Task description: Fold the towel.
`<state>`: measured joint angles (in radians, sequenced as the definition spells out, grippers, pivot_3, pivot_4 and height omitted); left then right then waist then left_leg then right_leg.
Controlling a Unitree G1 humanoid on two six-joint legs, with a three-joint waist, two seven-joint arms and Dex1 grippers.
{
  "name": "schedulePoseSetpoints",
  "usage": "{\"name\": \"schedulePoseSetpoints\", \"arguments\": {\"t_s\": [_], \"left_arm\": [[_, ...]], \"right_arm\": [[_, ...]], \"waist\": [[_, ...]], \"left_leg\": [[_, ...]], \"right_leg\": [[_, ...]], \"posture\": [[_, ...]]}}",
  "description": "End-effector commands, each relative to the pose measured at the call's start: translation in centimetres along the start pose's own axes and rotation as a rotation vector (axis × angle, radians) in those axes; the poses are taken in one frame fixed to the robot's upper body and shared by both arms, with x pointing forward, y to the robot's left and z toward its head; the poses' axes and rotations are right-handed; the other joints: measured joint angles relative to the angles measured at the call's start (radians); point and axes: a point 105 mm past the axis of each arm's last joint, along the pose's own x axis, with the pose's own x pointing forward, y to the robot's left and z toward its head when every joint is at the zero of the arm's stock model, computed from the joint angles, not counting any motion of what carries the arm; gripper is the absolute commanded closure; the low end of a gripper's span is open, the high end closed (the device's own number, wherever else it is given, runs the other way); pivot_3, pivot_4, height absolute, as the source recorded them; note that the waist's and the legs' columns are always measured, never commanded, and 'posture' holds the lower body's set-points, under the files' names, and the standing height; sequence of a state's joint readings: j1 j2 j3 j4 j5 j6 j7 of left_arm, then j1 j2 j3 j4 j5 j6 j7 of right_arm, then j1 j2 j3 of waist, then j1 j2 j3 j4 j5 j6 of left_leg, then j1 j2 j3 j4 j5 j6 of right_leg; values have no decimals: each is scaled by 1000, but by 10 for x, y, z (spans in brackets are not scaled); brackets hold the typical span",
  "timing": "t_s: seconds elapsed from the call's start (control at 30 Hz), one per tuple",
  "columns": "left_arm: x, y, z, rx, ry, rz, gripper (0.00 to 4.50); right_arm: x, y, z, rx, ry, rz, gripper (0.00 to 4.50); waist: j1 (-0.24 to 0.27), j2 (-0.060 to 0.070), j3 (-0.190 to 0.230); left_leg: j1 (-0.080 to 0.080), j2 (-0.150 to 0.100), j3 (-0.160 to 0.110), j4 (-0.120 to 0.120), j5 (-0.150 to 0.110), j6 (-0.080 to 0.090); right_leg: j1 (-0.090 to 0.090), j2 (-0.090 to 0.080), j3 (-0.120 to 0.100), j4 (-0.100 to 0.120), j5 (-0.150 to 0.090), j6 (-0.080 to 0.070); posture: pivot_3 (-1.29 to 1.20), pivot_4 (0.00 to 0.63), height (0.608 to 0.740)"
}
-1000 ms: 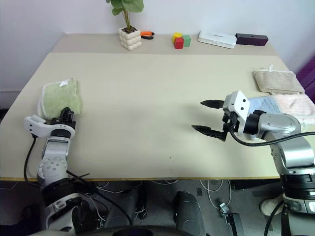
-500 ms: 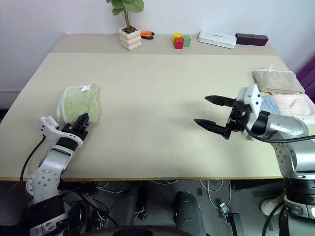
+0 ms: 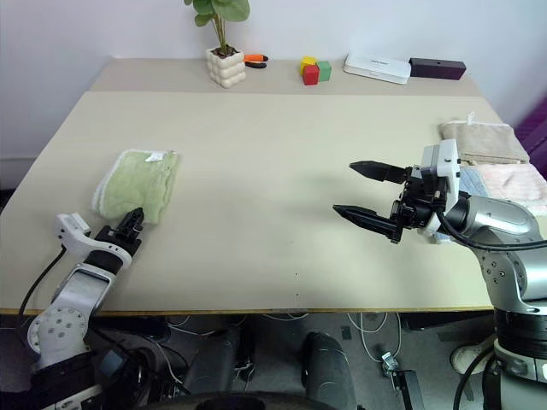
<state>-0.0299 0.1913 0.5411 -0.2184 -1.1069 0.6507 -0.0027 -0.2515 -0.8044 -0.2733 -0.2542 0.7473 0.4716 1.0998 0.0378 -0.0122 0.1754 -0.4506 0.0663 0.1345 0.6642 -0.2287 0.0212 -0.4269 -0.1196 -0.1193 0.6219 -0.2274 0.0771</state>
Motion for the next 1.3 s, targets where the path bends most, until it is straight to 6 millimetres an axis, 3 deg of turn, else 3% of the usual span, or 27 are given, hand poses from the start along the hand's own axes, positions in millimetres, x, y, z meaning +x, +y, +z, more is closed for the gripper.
{"name": "schedulePoseSetpoints", "arguments": {"t_s": [0.03, 0.07, 0.17, 0.4, 0.5, 0.73, 0.87, 1.03, 1.2, 1.3], "left_arm": [[-3, -6, 2, -5, -17, -25, 4476], [-2, -6, 3, -5, -27, -27, 4476], [-3, -8, 4, 16, -39, -42, 3577], [-13, 4, -7, 33, 26, -11, 77], [-29, 5, -16, 3, 104, -42, 25], [-58, -23, -33, -28, 279, -244, 25], [-63, -49, -36, 133, 303, -410, 25], [-44, -95, -34, 445, 252, -621, 25], [-13, -124, -27, 744, 164, -737, 25], [7, -124, -22, 818, 144, -770, 25]], "right_arm": [[2, 3, 7, -49, -7, 13, 0], [2, 2, 7, -48, -7, 12, 0], [3, 1, 6, -49, -2, 8, 0], [4, -3, 4, -49, 0, 6, 0], [7, -5, 1, -44, -2, 11, 0], [16, -12, -5, -38, -1, 54, 0], [20, -16, -4, -46, 2, 68, 0], [16, -23, -3, -59, 19, 73, 0], [9, -27, -1, -77, 44, 41, 0], [0, -27, -1, -83, 68, 4, 0]], "waist": [[0, 0, 0], [0, 0, 0], [0, 0, 0], [-2, 3, -2], [-14, 5, -3], [-26, 9, -3], [-23, 9, -3], [-23, 9, -2], [-25, 9, -3], [-23, 10, -2]], "left_leg": [[0, 0, 0, 0, 0, 0], [0, 0, 0, 0, 0, 0], [0, 0, 0, 0, 0, 0], [1, 0, 0, -1, 0, 0], [2, 1, 1, -3, 0, 0], [2, 0, 1, -3, -1, -1], [1, 0, 1, -4, -1, 0], [0, 0, 1, -4, -1, 0], [-1, 0, 3, -6, -1, 0], [-3, -2, 3, -6, 0, -1]], "right_leg": [[0, 0, 0, 0, 0, 0], [-1, 0, 0, -1, 0, 0], [0, 0, 0, -2, 0, -1], [-1, 0, -1, -3, 1, -1], [-1, 0, 0, -4, 1, -1], [-1, 0, -1, -5, 1, -1], [-2, -1, -1, -7, 1, -1], [-2, 0, -1, -8, 1, -2], [-1, 0, 0, -8, 1, -1], [-2, 1, 0, -7, 1, -1]], "posture": [[0, 150, 740], [0, 150, 740], [0, 150, 740], [0, 150, 740], [0, 150, 740], [0, 150, 740], [0, 150, 740], [0, 150, 740], [0, 150, 740], [0, 150, 740]]}}
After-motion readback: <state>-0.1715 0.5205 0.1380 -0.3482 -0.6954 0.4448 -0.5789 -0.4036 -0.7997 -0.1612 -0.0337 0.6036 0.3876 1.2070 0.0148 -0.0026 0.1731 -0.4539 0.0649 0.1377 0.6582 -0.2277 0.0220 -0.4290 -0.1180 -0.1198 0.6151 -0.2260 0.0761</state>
